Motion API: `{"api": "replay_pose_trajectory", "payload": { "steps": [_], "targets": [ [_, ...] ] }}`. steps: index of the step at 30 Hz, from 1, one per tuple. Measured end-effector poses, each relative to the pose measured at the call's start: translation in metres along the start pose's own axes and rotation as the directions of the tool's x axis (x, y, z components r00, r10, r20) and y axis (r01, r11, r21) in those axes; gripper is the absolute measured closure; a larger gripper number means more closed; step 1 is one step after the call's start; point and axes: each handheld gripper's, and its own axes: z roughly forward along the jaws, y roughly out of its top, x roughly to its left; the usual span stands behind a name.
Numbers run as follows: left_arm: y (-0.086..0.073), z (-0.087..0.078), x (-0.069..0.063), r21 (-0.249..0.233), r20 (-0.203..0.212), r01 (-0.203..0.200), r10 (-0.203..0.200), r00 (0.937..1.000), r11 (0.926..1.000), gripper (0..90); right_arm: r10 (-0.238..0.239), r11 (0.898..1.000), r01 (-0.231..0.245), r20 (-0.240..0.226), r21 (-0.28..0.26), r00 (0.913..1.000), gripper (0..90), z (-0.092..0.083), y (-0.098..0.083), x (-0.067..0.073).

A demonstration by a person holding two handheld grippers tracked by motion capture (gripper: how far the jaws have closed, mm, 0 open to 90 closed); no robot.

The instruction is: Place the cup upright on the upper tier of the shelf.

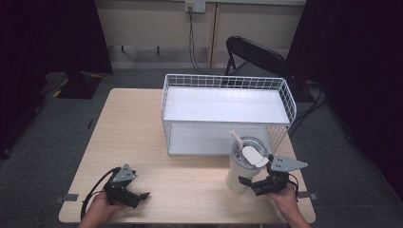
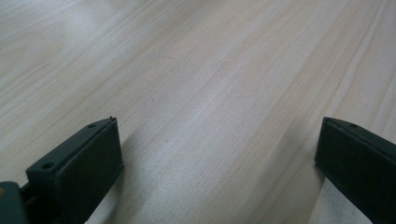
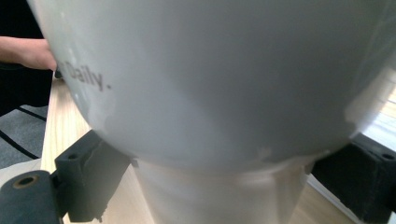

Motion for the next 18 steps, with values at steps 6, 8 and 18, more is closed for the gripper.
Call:
{"api": "replay_pose_trajectory", "payload": {
  "steps": [6,8,18],
  "targets": [
    [0.000,0.000,0.000,0.000,0.000,0.000,0.000,1.0000,1.0000,0.1,0.013,1.000,-0.013,-0.031,-0.010,0.9994,6.8,0.010,-0.002,-0.004],
    [0.000,0.000,0.000,0.000,0.000,0.000,0.000,1.0000,1.0000,0.1,0.017,1.000,-0.017,-0.035,-0.012,0.9993,6.7,0.013,-0.003,-0.005],
    [0.000,0.000,0.000,0.000,0.000,0.000,0.000,1.0000,1.0000,0.1,0.020,0.999,-0.021,-0.026,-0.034,0.9995,7.9,0.014,-0.004,-0.003]
  ]
}}
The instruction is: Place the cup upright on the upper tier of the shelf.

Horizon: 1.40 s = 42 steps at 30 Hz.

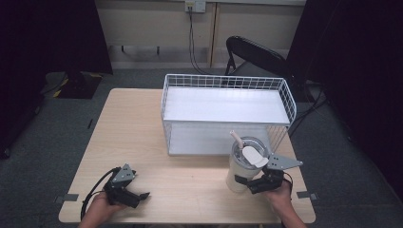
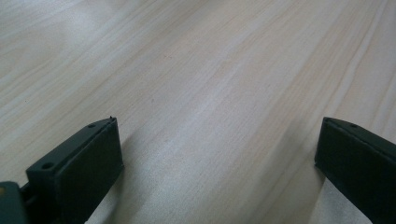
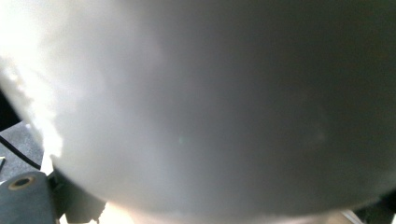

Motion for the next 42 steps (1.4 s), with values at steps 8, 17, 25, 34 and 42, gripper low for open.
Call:
{"api": "replay_pose_trajectory", "payload": {
  "steps": [8,17,25,34,42],
  "targets": [
    [0.000,0.000,0.000,0.000,0.000,0.000,0.000,1.0000,1.0000,0.1,-0.036,0.999,0.036,0.021,0.011,0.9991,9.2,-0.002,0.004,0.003],
    [0.000,0.000,0.000,0.000,0.000,0.000,0.000,1.0000,1.0000,0.1,-0.031,0.999,0.031,0.025,-0.010,0.9992,9.3,-0.009,0.022,0.004],
    [0.000,0.000,0.000,0.000,0.000,0.000,0.000,1.0000,1.0000,0.1,-0.025,1.000,0.024,0.022,0.017,0.9995,9.4,-0.012,0.039,0.000],
    [0.000,0.000,0.000,0.000,0.000,0.000,0.000,1.0000,1.0000,0.1,-0.026,0.999,0.026,0.008,0.019,0.9996,9.4,-0.014,0.055,-0.003],
    [0.000,0.000,0.000,0.000,0.000,0.000,0.000,1.0000,1.0000,0.1,-0.015,0.999,0.015,-0.004,0.031,0.9999,9.5,-0.014,0.068,-0.005]
  ]
}}
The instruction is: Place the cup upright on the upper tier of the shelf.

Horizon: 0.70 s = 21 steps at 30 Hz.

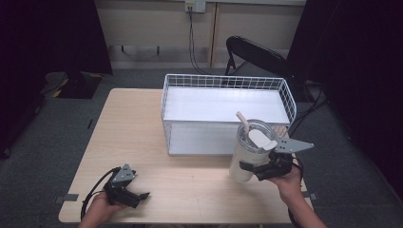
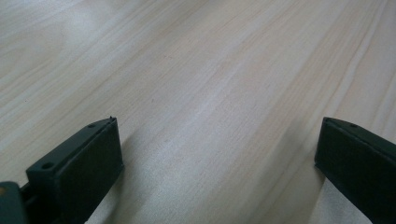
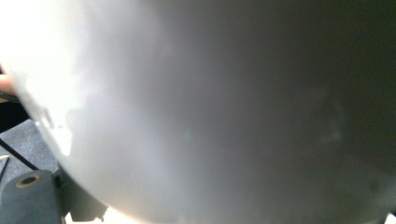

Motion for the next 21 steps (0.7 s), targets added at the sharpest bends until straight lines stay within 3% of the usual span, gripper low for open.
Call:
{"api": "replay_pose_trajectory", "payload": {
  "steps": [21],
  "targets": [
    [0.000,0.000,0.000,0.000,0.000,0.000,0.000,1.0000,1.0000,0.1,0.001,1.000,0.000,-0.029,0.015,0.9996,9.5,0.006,0.031,-0.004]
  ]
}}
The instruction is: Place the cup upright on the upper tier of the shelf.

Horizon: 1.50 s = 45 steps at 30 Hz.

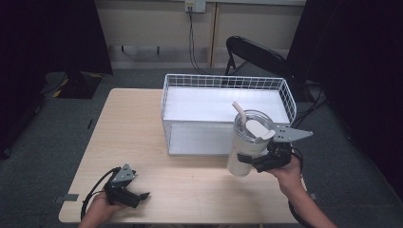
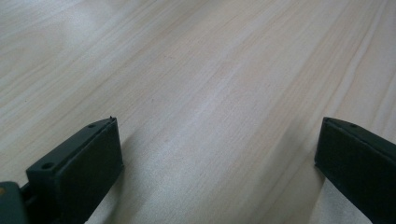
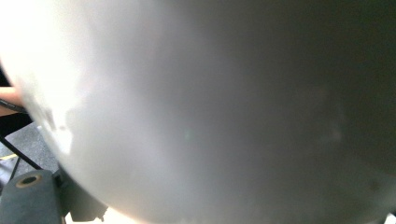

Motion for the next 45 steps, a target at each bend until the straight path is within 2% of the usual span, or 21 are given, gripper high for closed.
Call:
{"api": "replay_pose_trajectory", "payload": {
  "steps": [22,45],
  "targets": [
    [0.000,0.000,0.000,0.001,0.000,0.000,0.000,1.0000,1.0000,0.1,0.001,1.000,-0.001,-0.033,0.010,0.9995,9.6,0.002,0.039,-0.004],
    [0.000,0.000,0.000,0.000,0.000,0.000,0.000,1.0000,1.0000,0.1,0.009,1.000,-0.009,-0.037,0.013,0.9993,9.6,0.001,0.078,-0.012]
  ]
}}
